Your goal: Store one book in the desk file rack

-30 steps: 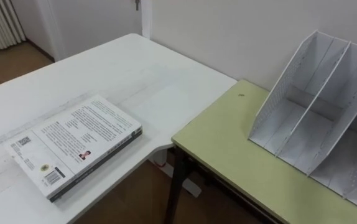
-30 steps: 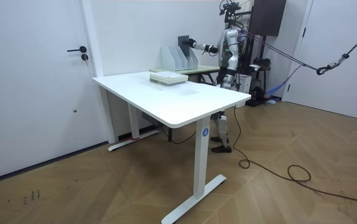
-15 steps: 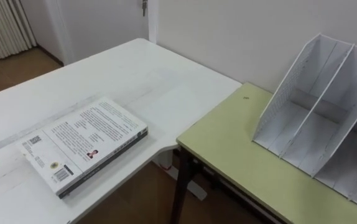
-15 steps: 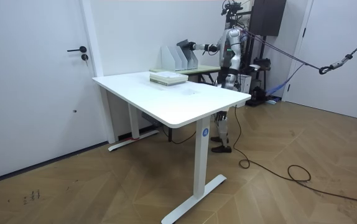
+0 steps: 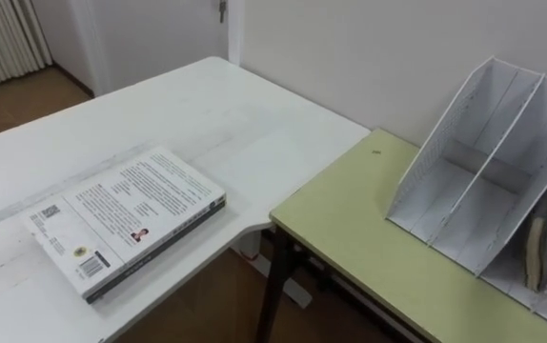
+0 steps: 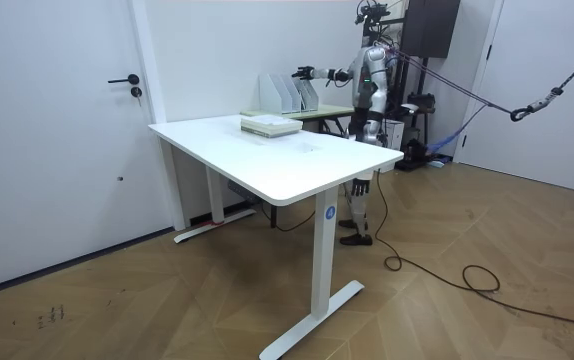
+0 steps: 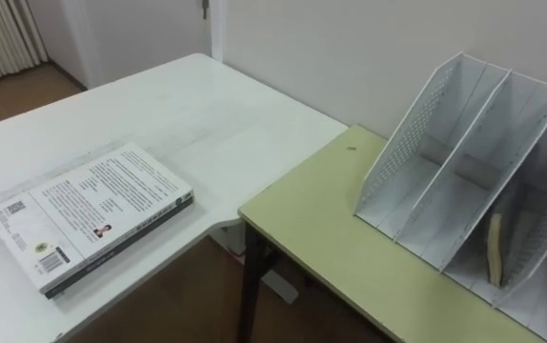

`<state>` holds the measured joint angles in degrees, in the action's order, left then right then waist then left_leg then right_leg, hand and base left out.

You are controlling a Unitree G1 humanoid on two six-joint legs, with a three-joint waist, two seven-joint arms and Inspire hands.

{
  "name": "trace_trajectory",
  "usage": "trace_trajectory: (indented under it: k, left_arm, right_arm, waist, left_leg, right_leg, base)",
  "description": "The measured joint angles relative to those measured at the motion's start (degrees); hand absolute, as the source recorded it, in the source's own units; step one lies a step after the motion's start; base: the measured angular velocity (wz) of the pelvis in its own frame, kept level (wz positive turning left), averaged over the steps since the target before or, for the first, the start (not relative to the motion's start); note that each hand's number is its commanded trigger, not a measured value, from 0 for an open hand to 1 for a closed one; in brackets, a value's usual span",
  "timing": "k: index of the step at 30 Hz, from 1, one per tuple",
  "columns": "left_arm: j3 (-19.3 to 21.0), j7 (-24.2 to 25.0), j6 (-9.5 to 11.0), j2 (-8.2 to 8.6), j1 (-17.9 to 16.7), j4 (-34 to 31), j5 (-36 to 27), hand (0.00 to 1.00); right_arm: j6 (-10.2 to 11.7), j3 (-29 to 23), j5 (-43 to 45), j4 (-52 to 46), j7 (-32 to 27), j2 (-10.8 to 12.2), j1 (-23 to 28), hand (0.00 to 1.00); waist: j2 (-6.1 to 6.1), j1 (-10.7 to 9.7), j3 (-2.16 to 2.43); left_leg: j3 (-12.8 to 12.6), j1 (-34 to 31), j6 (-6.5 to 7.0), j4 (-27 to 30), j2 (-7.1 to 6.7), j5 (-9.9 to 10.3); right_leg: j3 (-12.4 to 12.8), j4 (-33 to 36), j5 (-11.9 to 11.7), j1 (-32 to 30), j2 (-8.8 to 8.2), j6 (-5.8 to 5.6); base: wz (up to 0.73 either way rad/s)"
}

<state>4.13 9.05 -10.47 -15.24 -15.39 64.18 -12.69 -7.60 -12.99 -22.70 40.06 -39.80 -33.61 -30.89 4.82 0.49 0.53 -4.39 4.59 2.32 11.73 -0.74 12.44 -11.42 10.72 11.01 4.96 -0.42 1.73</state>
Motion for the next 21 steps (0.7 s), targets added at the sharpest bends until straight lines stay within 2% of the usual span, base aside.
trace_trajectory:
  k: [8,9,11,15,18,21]
  left_arm:
    - [-0.93,-0.85,-0.42,0.02,-0.03,0.04,0.05,0.00]
    - [-1.01,-0.97,-0.43,0.03,0.02,0.06,0.03,0.00]
    - [-0.98,-1.13,-0.44,0.03,0.25,0.07,0.25,0.00]
    - [-1.00,-1.13,-0.16,0.18,0.76,0.06,3.92,0.00]
    - [-0.99,-1.04,0.14,0.67,0.73,0.00,4.58,0.00]
    - [-1.13,-1.03,0.16,0.98,0.82,-0.05,4.27,0.00]
  right_arm:
    - [0.01,0.59,0.26,-0.88,1.75,0.00,0.00,0.00]
    - [0.01,1.11,0.25,-2.19,1.71,0.01,0.01,0.00]
    - [0.01,1.51,0.26,-4.52,1.65,0.01,0.01,0.00]
    - [0.22,2.10,0.29,-10.94,1.94,0.01,0.01,0.00]
    - [0.33,2.25,0.30,-16.57,2.66,0.13,0.02,0.00]
    - [0.41,3.22,0.21,-21.15,5.35,0.53,0.36,0.00]
  waist:
    - [-0.38,0.15,-0.15]
    - [-0.69,0.27,-0.42]
    - [-1.07,0.11,-0.53]
    - [-1.35,0.06,-0.36]
    - [-1.63,0.18,-0.21]
    - [-1.34,0.26,-0.25]
  left_leg:
    - [-0.20,0.07,0.00,-0.04,0.08,0.00]
    - [-0.19,0.04,0.00,-0.07,0.10,0.01]
    - [-0.20,-0.02,0.01,-0.12,0.09,0.02]
    - [-0.17,0.06,0.01,-0.11,0.06,0.02]
    - [-0.44,0.01,0.02,-0.17,-0.01,0.01]
    - [-0.40,0.03,0.02,-0.10,0.09,0.01]
  right_leg:
    - [0.32,0.61,-0.08,0.04,-0.02,-0.02]
    - [0.31,0.96,-0.07,-0.02,-0.06,-0.02]
    - [0.29,1.00,-0.07,-0.16,-0.14,-0.03]
    - [0.24,0.91,-0.06,-0.65,-0.16,-0.04]
    - [0.61,0.88,-0.06,-0.86,-0.07,-0.04]
    - [0.64,0.82,-0.06,-0.72,-0.09,-0.03]
  base:
    - [-0.02]
    - [-0.07]
    - [-0.02]
    - [0.00]
    - [-0.05]
    - [-0.01]
